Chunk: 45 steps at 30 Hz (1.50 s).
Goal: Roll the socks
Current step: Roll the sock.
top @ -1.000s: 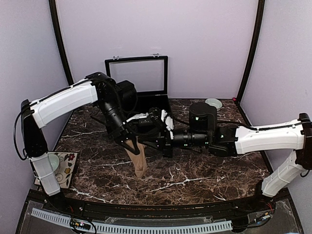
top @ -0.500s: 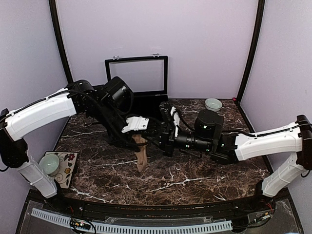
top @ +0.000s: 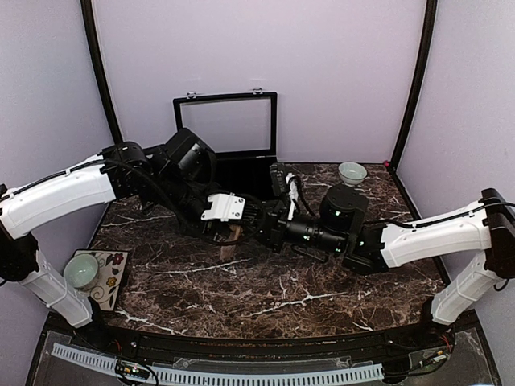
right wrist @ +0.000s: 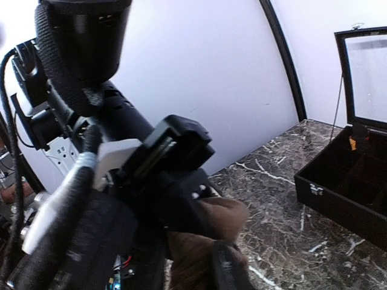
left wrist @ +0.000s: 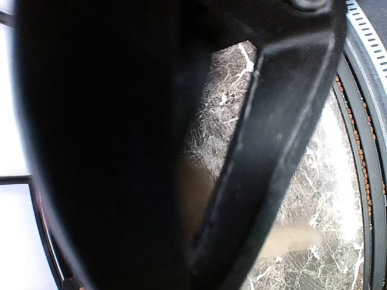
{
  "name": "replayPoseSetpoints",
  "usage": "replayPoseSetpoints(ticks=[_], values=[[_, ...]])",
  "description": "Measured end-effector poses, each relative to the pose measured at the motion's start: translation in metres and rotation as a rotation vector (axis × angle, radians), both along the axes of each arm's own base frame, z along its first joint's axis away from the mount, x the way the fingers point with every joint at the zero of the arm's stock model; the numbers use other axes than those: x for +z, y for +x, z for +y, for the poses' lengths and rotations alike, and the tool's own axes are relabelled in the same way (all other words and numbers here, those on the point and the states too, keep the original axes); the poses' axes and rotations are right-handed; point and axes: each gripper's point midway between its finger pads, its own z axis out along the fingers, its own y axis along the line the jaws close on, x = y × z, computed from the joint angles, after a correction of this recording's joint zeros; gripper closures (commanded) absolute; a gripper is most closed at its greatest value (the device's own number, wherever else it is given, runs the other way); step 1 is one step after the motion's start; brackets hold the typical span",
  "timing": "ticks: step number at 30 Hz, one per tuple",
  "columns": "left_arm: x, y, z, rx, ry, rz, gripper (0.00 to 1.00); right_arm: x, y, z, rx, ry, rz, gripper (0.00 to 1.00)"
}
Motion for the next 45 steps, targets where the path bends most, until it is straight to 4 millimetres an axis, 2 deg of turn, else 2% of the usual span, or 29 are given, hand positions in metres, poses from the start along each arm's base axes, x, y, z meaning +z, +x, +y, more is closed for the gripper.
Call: replayPoseSetpoints(ticks=[2, 3, 6, 10, 14, 17, 22, 26, 29, 36, 41, 45], values=[[0.0, -0.001, 0.002, 0.003, -0.004, -0.006, 1.0, -0.005, 0.01, -0.003, -0.05, -0.016, 0.011, 0.25], [0.001, 0.0, 0.004, 0.007, -0.005, -0.013, 1.0, -0.009, 0.016, -0.006, -0.085, -0.026, 0.015, 0.23], [-0.002, 0.003, 0.005, 0.04, -0.006, -0.019, 1.0, -0.02, 0.027, -0.018, -0.186, -0.064, 0.009, 0.26], [-0.013, 0.021, 0.011, 0.131, 0.01, 0.018, 1.0, -0.026, 0.022, -0.029, -0.263, -0.099, -0.027, 0.31], [-0.024, 0.038, 0.008, 0.201, 0.029, 0.08, 1.0, -0.024, 0.005, -0.023, -0.244, -0.099, -0.065, 0.3], [-0.028, 0.039, 0.008, 0.215, 0.036, 0.117, 1.0, -0.027, -0.001, -0.019, -0.227, -0.109, -0.079, 0.3], [-0.025, 0.022, 0.004, 0.164, 0.019, 0.195, 1.0, -0.045, 0.006, -0.016, -0.255, -0.178, -0.081, 0.38], [-0.024, -0.005, 0.003, 0.072, 0.012, 0.306, 1.0, -0.05, 0.013, -0.023, -0.285, -0.2, -0.084, 0.39], [-0.017, -0.028, 0.002, -0.006, 0.0, 0.398, 1.0, -0.052, 0.016, -0.028, -0.287, -0.212, -0.098, 0.39], [0.011, -0.065, 0.0, -0.133, -0.037, 0.565, 1.0, -0.03, -0.007, -0.026, -0.163, -0.187, -0.198, 0.31], [0.007, -0.078, -0.001, -0.171, -0.015, 0.671, 1.0, -0.02, -0.031, -0.027, -0.035, -0.191, -0.284, 0.27], [0.001, -0.084, 0.001, -0.177, 0.01, 0.719, 1.0, -0.003, -0.046, -0.026, 0.049, -0.192, -0.345, 0.26]])
